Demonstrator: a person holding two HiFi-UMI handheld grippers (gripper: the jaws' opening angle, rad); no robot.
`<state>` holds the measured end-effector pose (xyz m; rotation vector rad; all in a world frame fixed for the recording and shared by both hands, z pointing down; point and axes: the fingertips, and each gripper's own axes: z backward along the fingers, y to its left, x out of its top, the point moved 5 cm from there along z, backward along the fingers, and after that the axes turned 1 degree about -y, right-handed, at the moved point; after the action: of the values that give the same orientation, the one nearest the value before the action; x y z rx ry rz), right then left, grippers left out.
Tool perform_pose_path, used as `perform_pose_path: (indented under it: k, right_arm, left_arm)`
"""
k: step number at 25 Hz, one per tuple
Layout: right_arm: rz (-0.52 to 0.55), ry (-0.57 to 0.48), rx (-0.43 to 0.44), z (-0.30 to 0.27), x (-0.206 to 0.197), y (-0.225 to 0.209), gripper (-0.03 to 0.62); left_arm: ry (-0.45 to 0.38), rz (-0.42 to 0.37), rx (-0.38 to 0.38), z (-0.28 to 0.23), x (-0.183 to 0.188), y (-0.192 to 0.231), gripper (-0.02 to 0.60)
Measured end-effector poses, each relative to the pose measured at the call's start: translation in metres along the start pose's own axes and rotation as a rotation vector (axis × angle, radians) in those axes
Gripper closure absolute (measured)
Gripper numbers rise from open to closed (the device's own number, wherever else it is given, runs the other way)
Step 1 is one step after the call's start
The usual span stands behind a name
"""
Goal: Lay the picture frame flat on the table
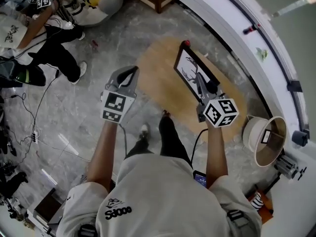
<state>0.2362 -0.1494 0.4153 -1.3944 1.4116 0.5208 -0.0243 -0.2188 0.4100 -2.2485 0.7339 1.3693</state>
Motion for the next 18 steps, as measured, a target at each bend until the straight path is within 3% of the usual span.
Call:
perform_pose_path:
  k: [9, 18]
  right_arm:
    - [-0.070, 0.085, 0.042, -0.029, -0.032, -0.035, 0.582]
    - [-0.138, 0.184, 0.064, -0.084, -0.075, -0.065, 0.582]
  left_arm:
    - [0.069, 0.061, 0.021, -0.043, -0.024, -0.006, 0.571]
    - [0.146, 0.141, 0.021, -0.085, -0.076, 0.005, 0.571]
